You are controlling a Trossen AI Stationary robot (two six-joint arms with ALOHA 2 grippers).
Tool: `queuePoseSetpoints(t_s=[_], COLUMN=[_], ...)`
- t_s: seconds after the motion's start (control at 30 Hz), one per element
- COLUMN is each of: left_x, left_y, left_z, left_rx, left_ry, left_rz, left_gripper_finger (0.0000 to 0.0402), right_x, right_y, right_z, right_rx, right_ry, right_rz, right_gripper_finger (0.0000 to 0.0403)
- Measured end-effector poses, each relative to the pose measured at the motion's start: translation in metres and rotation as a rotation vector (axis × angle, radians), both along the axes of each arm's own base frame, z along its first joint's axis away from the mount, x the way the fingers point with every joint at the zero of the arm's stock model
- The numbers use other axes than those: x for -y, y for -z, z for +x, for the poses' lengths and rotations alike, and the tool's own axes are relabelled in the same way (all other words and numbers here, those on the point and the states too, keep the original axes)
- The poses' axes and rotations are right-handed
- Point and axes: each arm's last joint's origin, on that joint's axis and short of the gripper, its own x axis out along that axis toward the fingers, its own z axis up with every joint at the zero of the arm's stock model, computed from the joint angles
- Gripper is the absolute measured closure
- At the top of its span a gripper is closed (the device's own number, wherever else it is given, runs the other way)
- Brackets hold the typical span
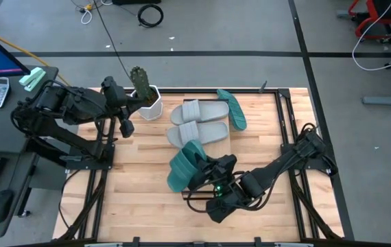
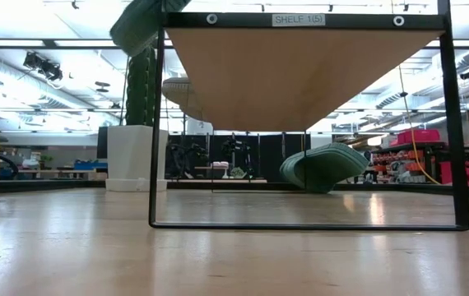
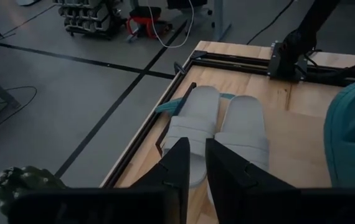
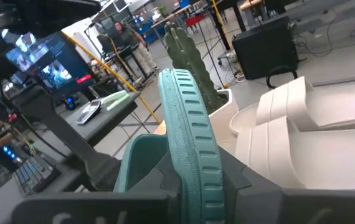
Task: Pick and place slides into the shelf
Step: Put the bottom green slipper on the shelf
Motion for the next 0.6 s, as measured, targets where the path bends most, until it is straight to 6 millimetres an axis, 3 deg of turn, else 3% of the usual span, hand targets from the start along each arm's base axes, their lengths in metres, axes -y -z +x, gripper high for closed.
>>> queuePoseSetpoints(t_s=[0.3, 0.6], left_x=[0.0000, 0.0000], left_y=[0.0001, 0.0001], left_z=[-0.0001, -0.0001], left_rx=[-0.007, -0.009], left_ry=[0.005, 0.007], left_rz=[0.010, 0.012], left_gripper_finger=[0.0350, 0.0344], right_x=[-0.0061, 0.0011], right_y=[-0.0005, 0.0027], right_z=[-0.0041, -0.0029], right_rx=[-0.027, -0.047], right_ry=[-0.038, -0.037], right_rz=[0.003, 0.029], right_gripper_finger=[0.0355, 0.0355])
